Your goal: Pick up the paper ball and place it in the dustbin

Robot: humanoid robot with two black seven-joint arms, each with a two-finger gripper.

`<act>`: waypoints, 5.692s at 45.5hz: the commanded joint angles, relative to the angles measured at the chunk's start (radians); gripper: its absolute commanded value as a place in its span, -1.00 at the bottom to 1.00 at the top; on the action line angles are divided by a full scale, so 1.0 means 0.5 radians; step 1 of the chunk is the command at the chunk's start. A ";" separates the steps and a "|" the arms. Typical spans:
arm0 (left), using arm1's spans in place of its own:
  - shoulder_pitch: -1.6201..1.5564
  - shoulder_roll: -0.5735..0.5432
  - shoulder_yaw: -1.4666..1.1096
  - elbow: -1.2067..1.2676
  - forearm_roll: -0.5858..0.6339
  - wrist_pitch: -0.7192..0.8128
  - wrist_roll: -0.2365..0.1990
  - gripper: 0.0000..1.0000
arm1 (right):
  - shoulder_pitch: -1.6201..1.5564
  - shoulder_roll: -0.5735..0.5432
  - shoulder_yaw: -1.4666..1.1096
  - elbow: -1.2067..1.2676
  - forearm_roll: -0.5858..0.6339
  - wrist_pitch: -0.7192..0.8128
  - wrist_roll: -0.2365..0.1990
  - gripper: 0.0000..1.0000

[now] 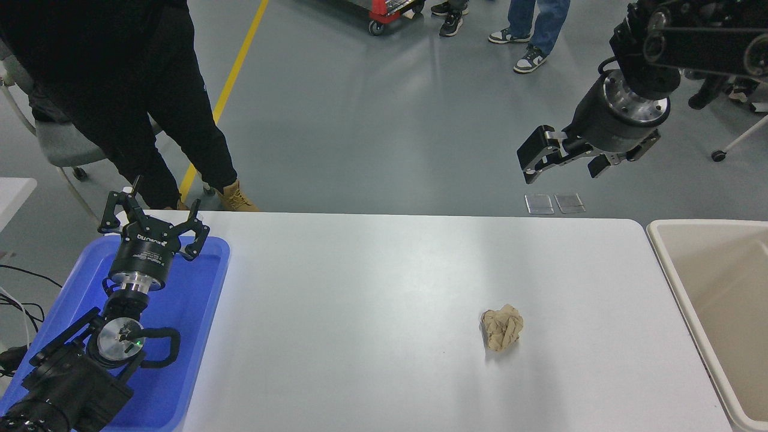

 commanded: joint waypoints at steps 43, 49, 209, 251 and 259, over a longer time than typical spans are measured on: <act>0.000 -0.002 0.000 0.001 0.001 0.000 0.000 1.00 | -0.101 0.015 0.024 -0.037 0.000 0.000 0.000 1.00; 0.000 0.001 0.000 0.001 -0.002 0.003 0.000 1.00 | -0.138 0.015 0.061 -0.052 -0.003 0.000 0.000 1.00; 0.000 -0.002 0.000 0.001 0.001 0.000 0.000 1.00 | -0.746 -0.368 0.298 -0.319 -0.064 -0.378 0.003 -1.00; 0.000 -0.002 0.000 -0.002 0.001 0.000 0.000 1.00 | -0.803 -0.556 0.196 -0.616 -0.193 -0.380 0.003 -1.00; 0.000 -0.002 0.000 0.001 0.001 0.000 0.000 1.00 | -1.279 -0.546 0.221 -1.202 -0.175 -0.457 0.003 -1.00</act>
